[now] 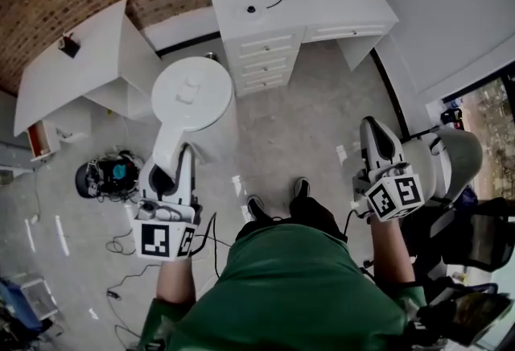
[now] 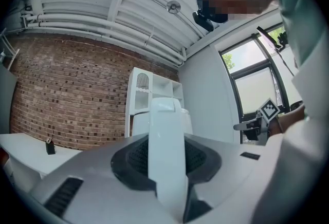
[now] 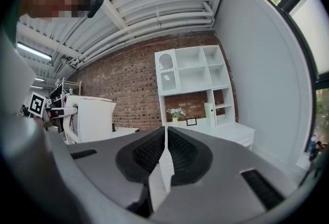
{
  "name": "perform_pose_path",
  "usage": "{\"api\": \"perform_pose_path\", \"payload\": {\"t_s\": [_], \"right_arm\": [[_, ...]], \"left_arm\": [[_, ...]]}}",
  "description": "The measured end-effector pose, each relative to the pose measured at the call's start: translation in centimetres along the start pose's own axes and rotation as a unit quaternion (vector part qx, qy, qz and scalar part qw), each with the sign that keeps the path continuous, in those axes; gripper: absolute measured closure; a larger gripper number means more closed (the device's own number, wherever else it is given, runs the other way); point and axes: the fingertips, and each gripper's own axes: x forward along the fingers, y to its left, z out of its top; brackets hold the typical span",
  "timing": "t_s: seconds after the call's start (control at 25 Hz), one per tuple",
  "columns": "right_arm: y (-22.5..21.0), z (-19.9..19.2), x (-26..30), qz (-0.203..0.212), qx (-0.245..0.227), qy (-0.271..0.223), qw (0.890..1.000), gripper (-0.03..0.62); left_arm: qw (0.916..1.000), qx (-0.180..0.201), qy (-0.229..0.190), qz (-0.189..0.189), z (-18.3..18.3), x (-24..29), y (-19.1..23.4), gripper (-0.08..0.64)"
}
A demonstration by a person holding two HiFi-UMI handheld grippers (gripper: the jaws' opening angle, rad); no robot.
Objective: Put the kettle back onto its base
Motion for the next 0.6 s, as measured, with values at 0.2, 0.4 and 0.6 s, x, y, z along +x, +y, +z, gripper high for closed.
{"api": "perform_pose_path", "payload": {"t_s": [0.2, 0.4, 0.6], "right_arm": [[-1.4, -1.8, 1.4, -0.003, 0.013, 0.018, 1.000, 0.569], [-3.6, -2.6, 4.3, 0.029, 0.027, 0.020, 0.999, 0.569], [-7.7, -1.4, 7.4, 0.068, 0.037, 0.023, 0.997, 0.569]], "left_arm": [[0.9998, -0.002, 0.000, 0.020, -0.4, 1.6, 1.2, 0.443], [0.9989, 0.015, 0.001, 0.044, -0.2, 4.3, 0.5, 0.443], [0.9966, 0.014, 0.003, 0.081, 0.9, 8.6, -1.5, 0.443]]}}
